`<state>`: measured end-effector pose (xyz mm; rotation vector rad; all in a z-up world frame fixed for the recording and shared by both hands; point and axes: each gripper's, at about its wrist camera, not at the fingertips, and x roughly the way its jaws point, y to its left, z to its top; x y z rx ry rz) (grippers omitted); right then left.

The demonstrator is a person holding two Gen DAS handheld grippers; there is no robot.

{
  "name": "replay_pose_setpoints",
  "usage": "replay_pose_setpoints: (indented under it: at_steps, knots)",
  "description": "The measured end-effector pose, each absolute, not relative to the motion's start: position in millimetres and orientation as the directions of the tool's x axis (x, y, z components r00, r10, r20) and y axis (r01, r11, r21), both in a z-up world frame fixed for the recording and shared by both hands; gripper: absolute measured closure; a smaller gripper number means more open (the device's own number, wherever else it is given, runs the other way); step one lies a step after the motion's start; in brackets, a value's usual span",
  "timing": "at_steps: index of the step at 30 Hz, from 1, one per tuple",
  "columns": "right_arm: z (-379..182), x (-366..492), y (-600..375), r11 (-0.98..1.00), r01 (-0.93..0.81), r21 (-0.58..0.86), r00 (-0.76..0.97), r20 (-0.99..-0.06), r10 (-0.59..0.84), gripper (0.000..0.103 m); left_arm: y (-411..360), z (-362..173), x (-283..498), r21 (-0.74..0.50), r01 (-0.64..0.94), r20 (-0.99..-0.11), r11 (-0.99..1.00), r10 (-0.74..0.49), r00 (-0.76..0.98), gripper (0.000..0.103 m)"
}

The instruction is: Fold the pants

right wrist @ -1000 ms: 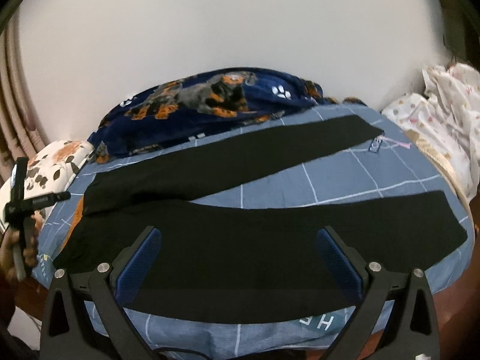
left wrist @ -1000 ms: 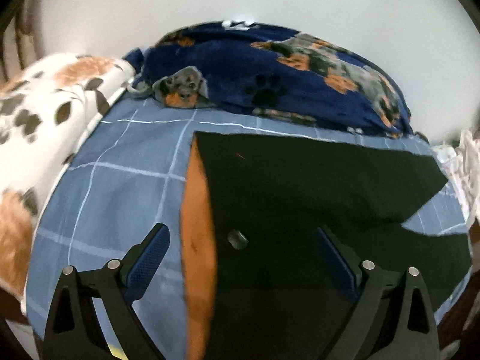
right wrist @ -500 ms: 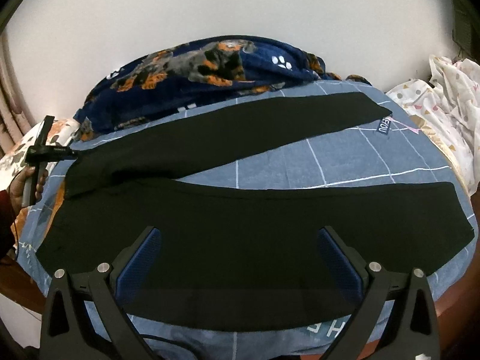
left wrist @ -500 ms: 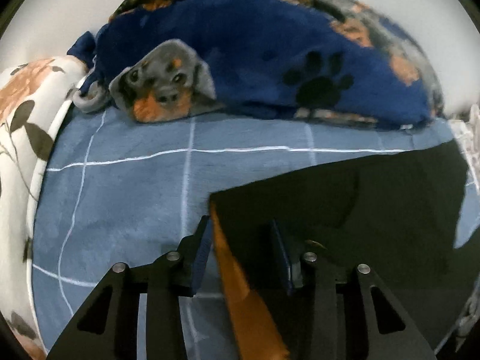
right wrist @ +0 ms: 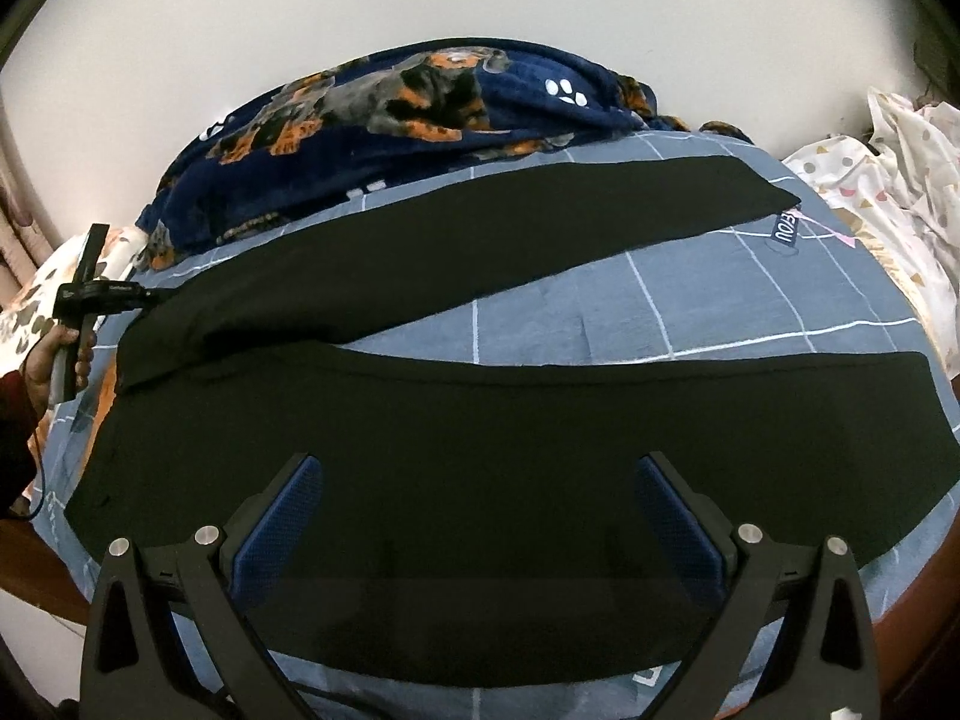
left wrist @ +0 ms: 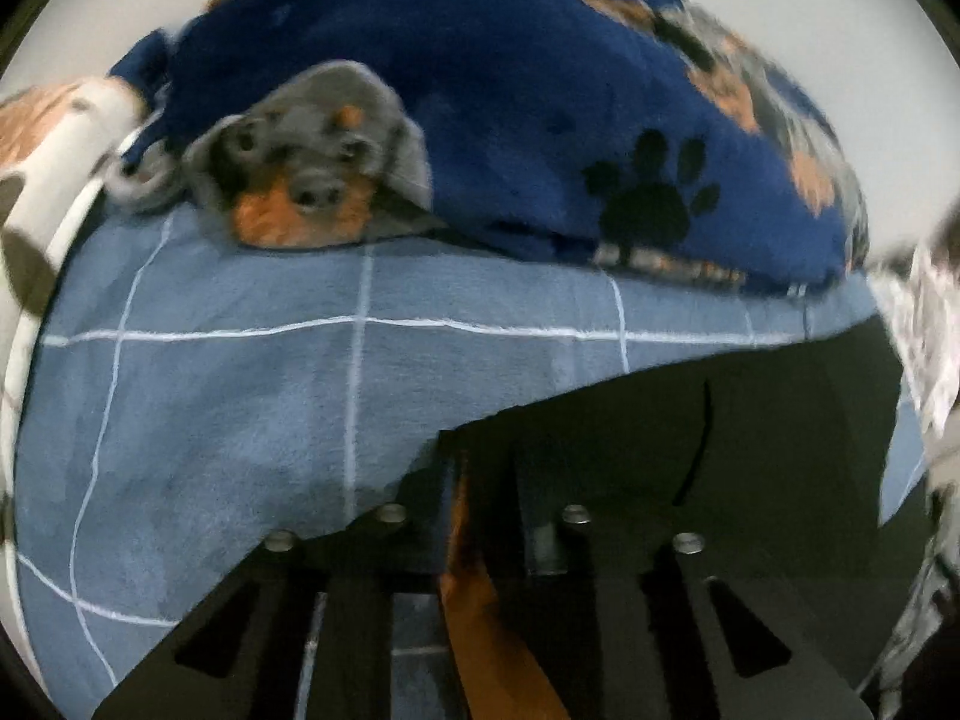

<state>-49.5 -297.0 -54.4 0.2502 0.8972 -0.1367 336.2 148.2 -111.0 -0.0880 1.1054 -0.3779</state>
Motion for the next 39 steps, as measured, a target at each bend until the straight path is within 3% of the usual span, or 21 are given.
replay_pose_setpoints:
  at_steps: [5, 11, 14, 21, 24, 26, 27, 28, 29, 30, 31, 39]
  knots:
    - [-41, -30, -297, 0.959, 0.171, 0.228, 0.646, -0.761, 0.066, 0.0, 136, -86, 304, -0.161, 0.282, -0.811, 0.946, -0.289, 0.508, 0.093]
    - [-30, 36, -303, 0.834, 0.026, 0.551, 0.625, -0.66, 0.417, 0.0, 113, -33, 230, -0.151, 0.311, -0.679, 0.938, -0.327, 0.657, 0.093]
    - [-34, 77, -305, 0.67, 0.001, 0.742, 0.599, -0.537, 0.594, 0.0, 103, -7, 182, -0.155, 0.351, -0.597, 0.923, -0.371, 0.711, 0.093]
    - [-59, 165, -291, 0.401, 0.077, 0.913, 0.54, -0.376, 0.753, 0.001, 94, 6, 95, -0.214, 0.382, -0.55, 0.899, -0.434, 0.714, 0.093]
    - [-75, 189, -288, 0.367, 0.147, 0.919, 0.526, -0.387, 0.757, 0.003, 90, -3, 68, -0.251, 0.374, -0.566, 0.893, -0.448, 0.692, 0.093]
    - [-91, 201, -289, 0.325, 0.204, 0.924, 0.515, -0.383, 0.767, 0.01, 90, -9, 58, -0.295, 0.36, -0.577, 0.885, -0.465, 0.672, 0.093]
    - [-99, 206, -289, 0.32, 0.245, 0.915, 0.503, -0.402, 0.766, 0.023, 90, -12, 54, -0.308, 0.352, -0.587, 0.884, -0.468, 0.661, 0.093]
    - [-108, 211, -291, 0.326, 0.279, 0.903, 0.494, -0.426, 0.758, 0.048, 90, -15, 53, -0.314, 0.346, -0.594, 0.884, -0.467, 0.655, 0.093]
    - [-113, 213, -292, 0.338, 0.292, 0.895, 0.486, -0.443, 0.753, 0.062, 91, -17, 53, -0.323, 0.339, -0.6, 0.884, -0.468, 0.648, 0.093]
    - [-116, 216, -291, 0.365, 0.293, 0.884, 0.473, -0.465, 0.748, 0.085, 91, -21, 53, -0.334, 0.333, -0.609, 0.882, -0.471, 0.638, 0.093]
    - [-120, 216, -291, 0.384, 0.293, 0.876, 0.468, -0.481, 0.741, 0.092, 91, -22, 54, -0.337, 0.329, -0.617, 0.882, -0.471, 0.63, 0.093]
    - [-84, 135, -280, 0.5, 0.157, 0.852, 0.528, -0.5, 0.687, 0.097, 120, -19, 51, -0.321, 0.27, -0.657, 0.908, -0.419, 0.627, 0.093]
